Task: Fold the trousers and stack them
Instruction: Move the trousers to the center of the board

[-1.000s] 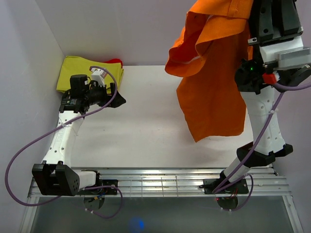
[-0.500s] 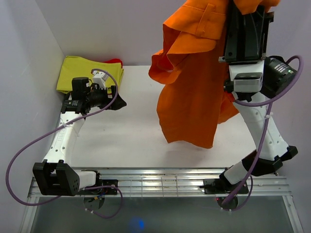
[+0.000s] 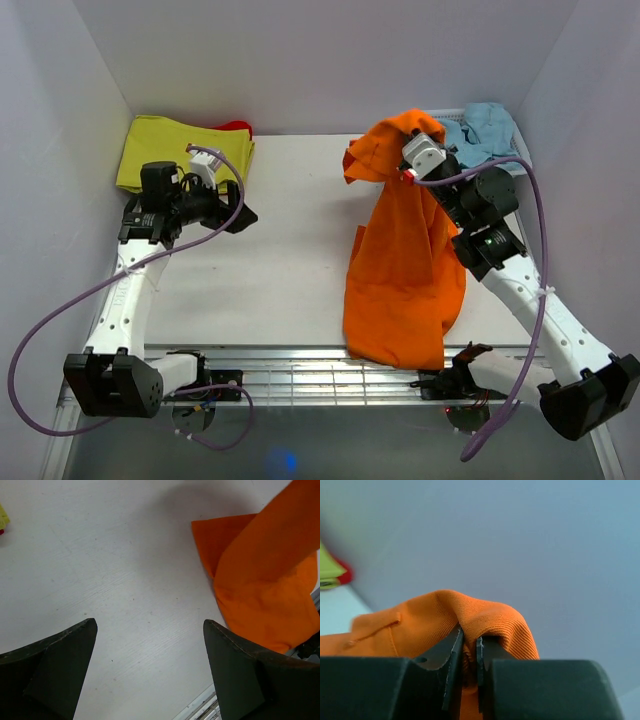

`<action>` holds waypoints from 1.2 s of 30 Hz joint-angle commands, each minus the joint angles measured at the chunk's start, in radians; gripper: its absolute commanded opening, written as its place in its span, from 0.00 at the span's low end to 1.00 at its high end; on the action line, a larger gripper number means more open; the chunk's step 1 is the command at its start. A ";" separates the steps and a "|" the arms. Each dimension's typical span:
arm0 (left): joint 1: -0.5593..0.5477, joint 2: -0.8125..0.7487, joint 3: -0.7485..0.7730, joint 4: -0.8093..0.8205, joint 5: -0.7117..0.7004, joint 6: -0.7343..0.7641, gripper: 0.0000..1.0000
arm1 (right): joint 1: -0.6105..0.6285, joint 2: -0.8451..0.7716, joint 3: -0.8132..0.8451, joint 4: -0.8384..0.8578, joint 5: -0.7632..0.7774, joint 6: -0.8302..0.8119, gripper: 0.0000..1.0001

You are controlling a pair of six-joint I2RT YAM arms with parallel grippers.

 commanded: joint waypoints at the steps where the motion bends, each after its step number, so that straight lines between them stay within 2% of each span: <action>1: 0.005 -0.074 0.007 -0.036 0.058 0.114 0.98 | -0.005 -0.138 -0.034 -0.182 0.003 0.292 0.08; 3: 0.005 -0.115 -0.007 -0.044 0.107 0.157 0.98 | -0.003 -0.132 -0.085 -0.249 -0.078 0.421 0.08; 6: 0.007 -0.145 -0.016 -0.070 0.151 0.193 0.98 | 0.018 -0.085 -0.093 -0.278 -0.112 0.648 0.08; 11: 0.022 -0.128 0.001 -0.145 0.168 0.246 0.98 | 0.134 0.116 -0.050 -0.258 -0.152 0.983 0.08; 17: 0.157 -0.088 0.035 -0.180 0.202 0.234 0.98 | 0.309 0.334 -0.025 -0.093 -0.178 1.192 0.08; 18: 0.178 -0.076 0.039 -0.185 0.220 0.231 0.98 | 0.323 0.363 -0.002 -0.086 -0.204 1.239 0.14; 19: 0.219 -0.045 0.047 -0.205 0.243 0.230 0.98 | 0.331 0.408 0.059 -0.108 -0.250 1.247 0.26; 20: 0.236 -0.028 0.053 -0.223 0.271 0.255 0.98 | 0.334 0.422 0.097 -0.140 -0.290 1.240 0.53; 22: 0.244 0.009 0.070 -0.290 0.306 0.317 0.98 | 0.319 0.422 0.185 -0.274 -0.345 1.091 0.73; 23: 0.244 0.042 0.070 -0.312 0.314 0.394 0.98 | 0.278 0.407 0.243 -0.431 -0.352 1.039 0.83; 25: 0.241 0.068 0.058 -0.363 0.322 0.487 0.98 | 0.204 0.339 0.263 -0.586 -0.431 0.876 0.93; 26: 0.237 0.094 0.055 -0.386 0.325 0.537 0.98 | 0.122 0.312 0.271 -0.744 -0.436 0.823 0.97; 27: 0.209 0.104 0.049 -0.404 0.322 0.640 0.98 | 0.068 0.257 0.268 -0.820 -0.472 0.742 0.98; 28: 0.191 0.113 0.036 -0.407 0.285 0.668 0.98 | 0.019 0.230 0.260 -0.898 -0.467 0.597 0.98; 29: 0.168 0.119 0.006 -0.407 0.267 0.691 0.98 | -0.082 0.204 0.233 -0.974 -0.441 0.527 0.98; 30: 0.117 0.140 -0.010 -0.398 0.244 0.702 0.98 | -0.129 0.161 0.216 -1.123 -0.394 0.444 0.98; 32: 0.076 0.165 -0.060 -0.320 0.161 0.653 0.98 | -0.237 0.121 0.158 -1.239 -0.305 0.221 0.97; 33: 0.060 0.188 -0.076 -0.287 0.144 0.600 0.98 | -0.274 0.091 0.078 -1.313 -0.240 0.159 0.96; 36: 0.054 0.240 -0.126 -0.125 0.031 0.509 0.98 | -0.396 0.058 -0.080 -1.367 -0.168 0.027 0.94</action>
